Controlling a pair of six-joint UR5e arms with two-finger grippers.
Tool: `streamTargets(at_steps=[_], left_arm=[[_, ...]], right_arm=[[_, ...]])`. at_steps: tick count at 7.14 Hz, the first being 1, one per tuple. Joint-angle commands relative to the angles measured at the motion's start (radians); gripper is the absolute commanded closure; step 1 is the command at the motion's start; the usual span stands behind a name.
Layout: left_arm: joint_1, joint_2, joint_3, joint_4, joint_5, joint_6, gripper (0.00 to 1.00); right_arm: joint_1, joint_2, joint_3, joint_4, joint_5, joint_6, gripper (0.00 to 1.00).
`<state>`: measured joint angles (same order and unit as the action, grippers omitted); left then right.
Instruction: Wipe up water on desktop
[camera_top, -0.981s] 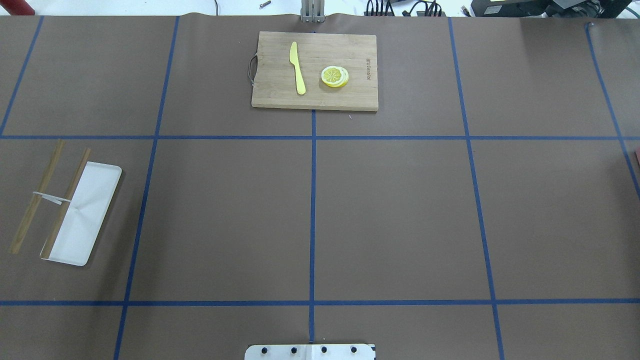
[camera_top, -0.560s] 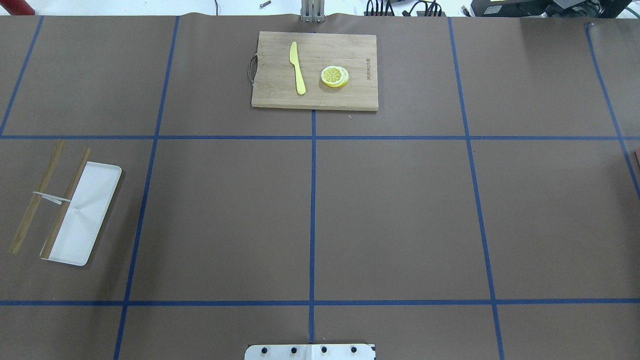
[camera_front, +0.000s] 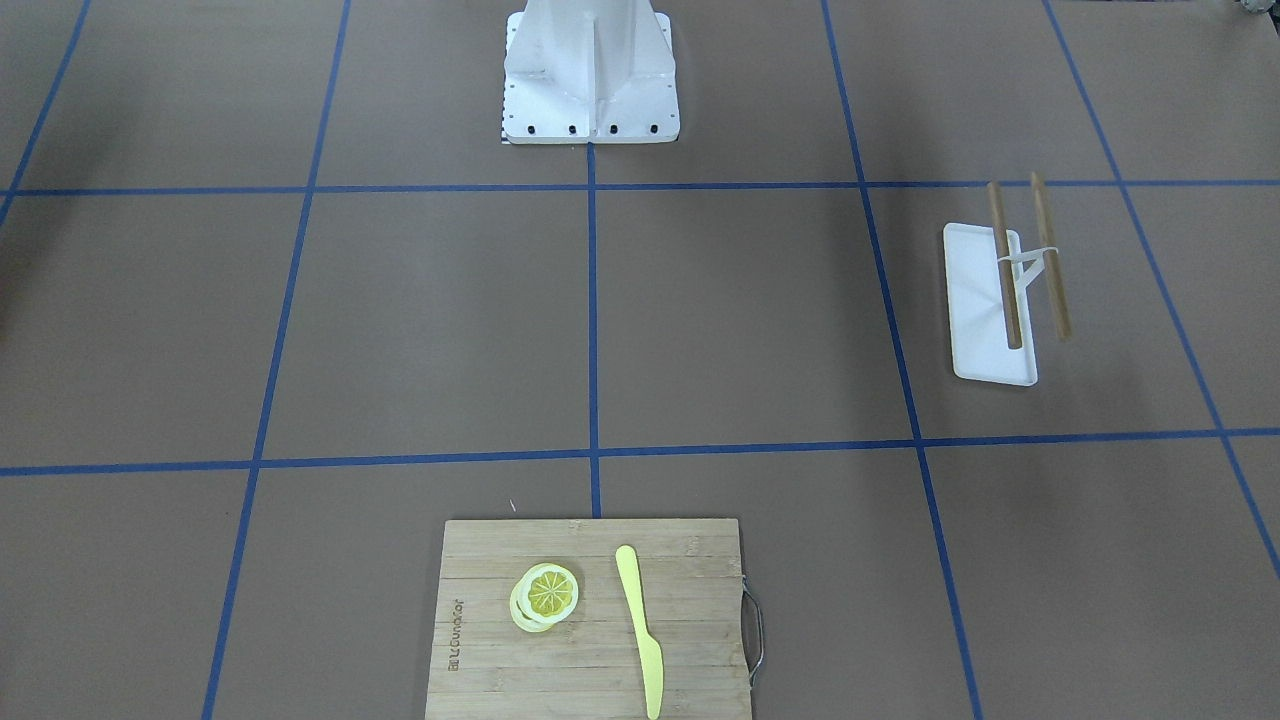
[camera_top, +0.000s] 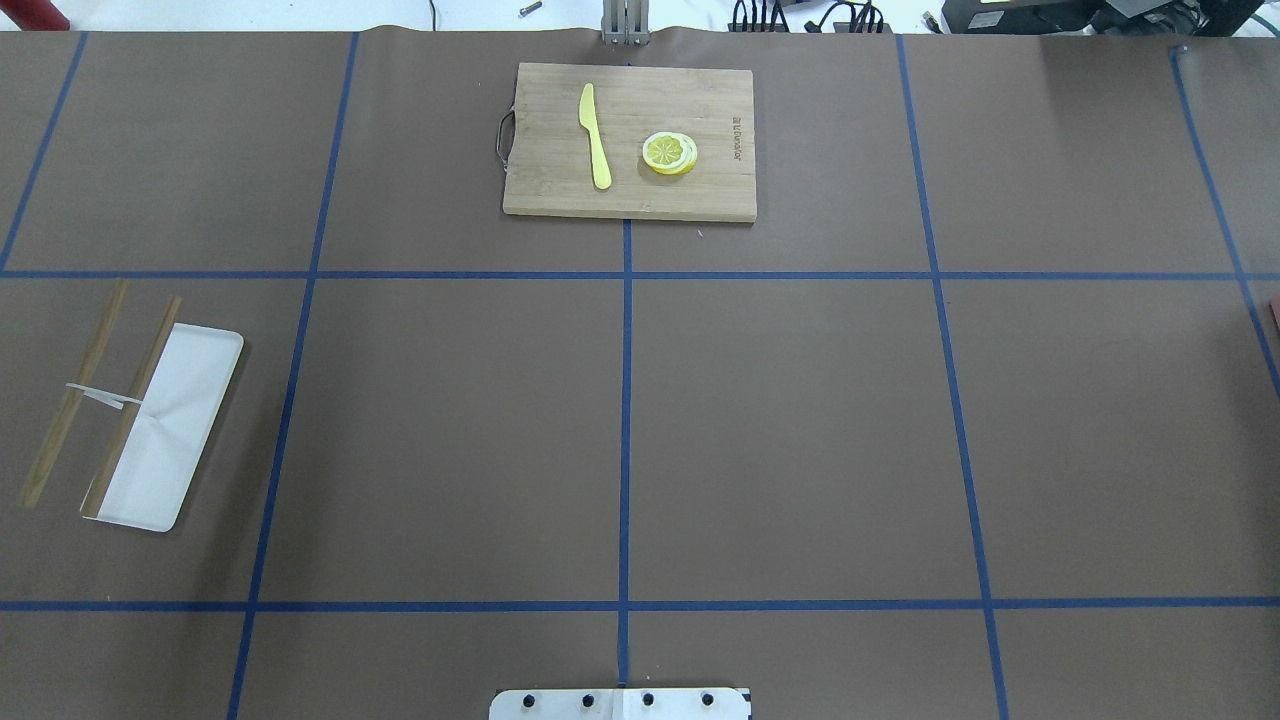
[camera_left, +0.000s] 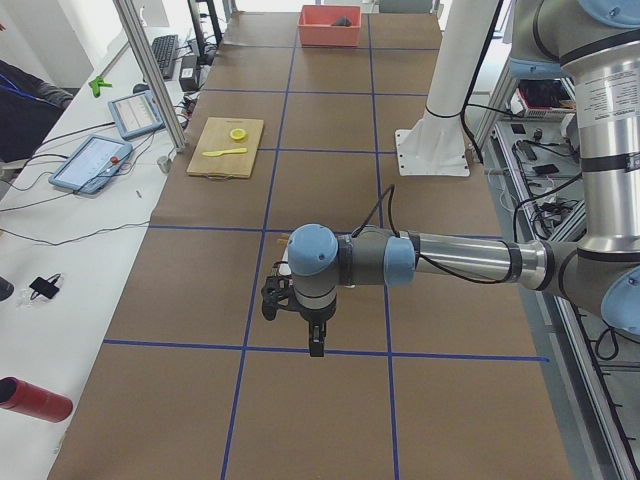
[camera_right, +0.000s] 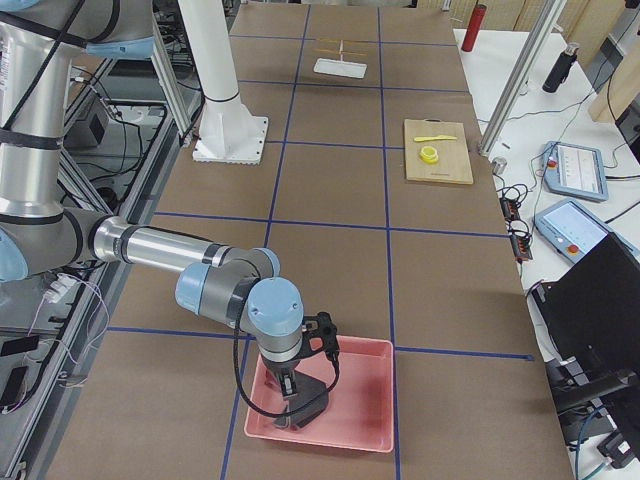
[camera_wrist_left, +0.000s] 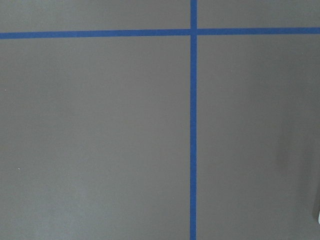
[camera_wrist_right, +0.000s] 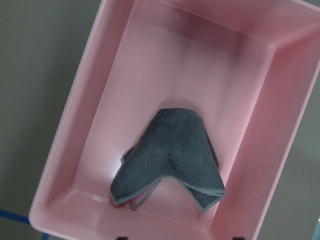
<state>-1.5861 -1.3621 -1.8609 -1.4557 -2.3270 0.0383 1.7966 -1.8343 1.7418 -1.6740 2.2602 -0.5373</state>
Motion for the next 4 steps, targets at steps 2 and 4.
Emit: streamTargets(at_steps=[2, 4], left_arm=[[0.0, 0.001, 0.0, 0.0, 0.0, 0.0, 0.01], [0.0, 0.003, -0.001, 0.0, 0.0, 0.0, 0.01]], right_arm=[[-0.069, 0.043, 0.105, 0.0, 0.004, 0.533, 0.02], [-0.182, 0.096, 0.107, 0.049, 0.002, 0.689, 0.01]])
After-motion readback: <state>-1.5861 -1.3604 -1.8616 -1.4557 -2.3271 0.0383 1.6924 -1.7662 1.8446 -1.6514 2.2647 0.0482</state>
